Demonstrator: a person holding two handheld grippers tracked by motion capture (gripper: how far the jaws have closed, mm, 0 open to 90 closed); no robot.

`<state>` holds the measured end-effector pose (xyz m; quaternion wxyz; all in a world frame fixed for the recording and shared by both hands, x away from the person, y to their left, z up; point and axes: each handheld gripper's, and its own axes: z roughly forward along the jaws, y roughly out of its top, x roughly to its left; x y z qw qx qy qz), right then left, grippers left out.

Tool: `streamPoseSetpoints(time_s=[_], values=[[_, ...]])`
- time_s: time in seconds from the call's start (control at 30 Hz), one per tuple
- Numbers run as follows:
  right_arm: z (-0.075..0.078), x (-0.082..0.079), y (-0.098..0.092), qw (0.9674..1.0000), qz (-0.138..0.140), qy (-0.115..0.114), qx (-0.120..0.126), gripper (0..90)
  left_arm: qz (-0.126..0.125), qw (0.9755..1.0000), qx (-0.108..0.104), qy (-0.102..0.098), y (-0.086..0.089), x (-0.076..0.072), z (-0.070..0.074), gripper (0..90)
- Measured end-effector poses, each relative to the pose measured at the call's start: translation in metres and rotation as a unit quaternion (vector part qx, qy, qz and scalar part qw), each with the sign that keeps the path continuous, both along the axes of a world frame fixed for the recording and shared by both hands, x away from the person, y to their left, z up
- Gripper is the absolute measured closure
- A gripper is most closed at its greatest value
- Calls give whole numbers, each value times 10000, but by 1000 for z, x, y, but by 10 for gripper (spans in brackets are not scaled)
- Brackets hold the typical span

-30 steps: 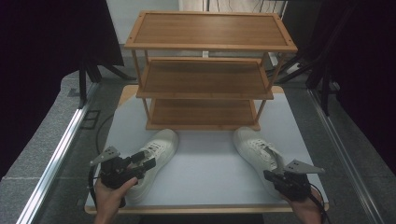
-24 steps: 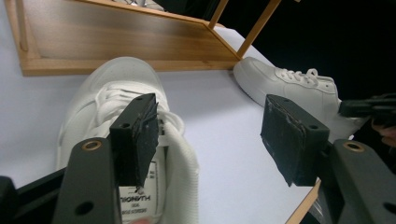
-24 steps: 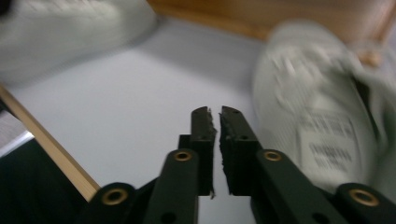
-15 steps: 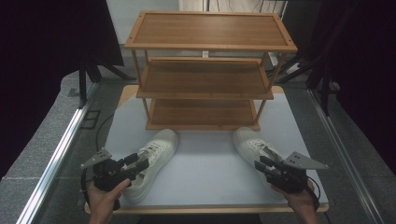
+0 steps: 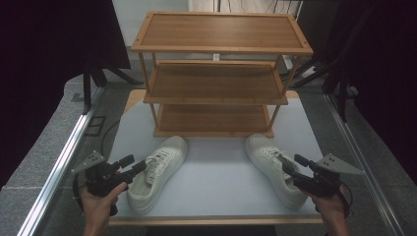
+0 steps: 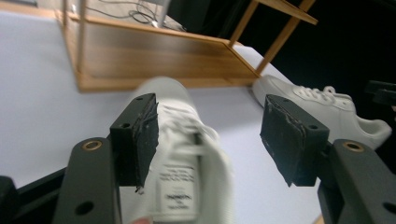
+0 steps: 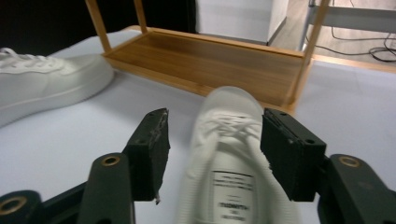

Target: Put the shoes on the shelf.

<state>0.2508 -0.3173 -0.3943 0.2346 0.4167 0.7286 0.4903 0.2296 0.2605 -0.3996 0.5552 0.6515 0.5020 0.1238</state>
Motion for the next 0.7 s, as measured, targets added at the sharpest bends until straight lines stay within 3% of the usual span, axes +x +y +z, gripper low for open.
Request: streamPoseSetpoints(time_s=[0.13, 0.3, 0.33, 0.37, 0.47, 0.57, 0.63, 0.7], values=[[0, 8, -14, 10000, -33, 50, 65, 400, 57, 9999, 123, 44, 8, 6, -1, 374], [-2, 18, -24, 9997, -60, 224, -42, 398, 19, 9976, 622, 317, 11, 18, -14, 374], [-2, 23, -24, 9993, -88, 307, -173, 400, -70, 9961, 781, 402, 8, 23, -19, 377], [-2, 23, -24, 9993, -88, 307, -173, 400, -70, 9961, 781, 402, 8, 23, -19, 376], [-6, 32, -22, 9985, 155, 417, -332, 413, -290, 9929, 1044, 490, 0, 27, -25, 374], [-9, 38, -21, 9978, 203, 483, -415, 430, -282, 9889, 1369, 502, -6, 33, -31, 374], [-13, 44, -21, 9970, 284, 561, -443, 443, -237, 9883, 1402, 546, -6, 38, -36, 375], [-18, 49, -19, 9957, 282, 669, -582, 450, -285, 9893, 1307, 581, -6, 42, -40, 365]])
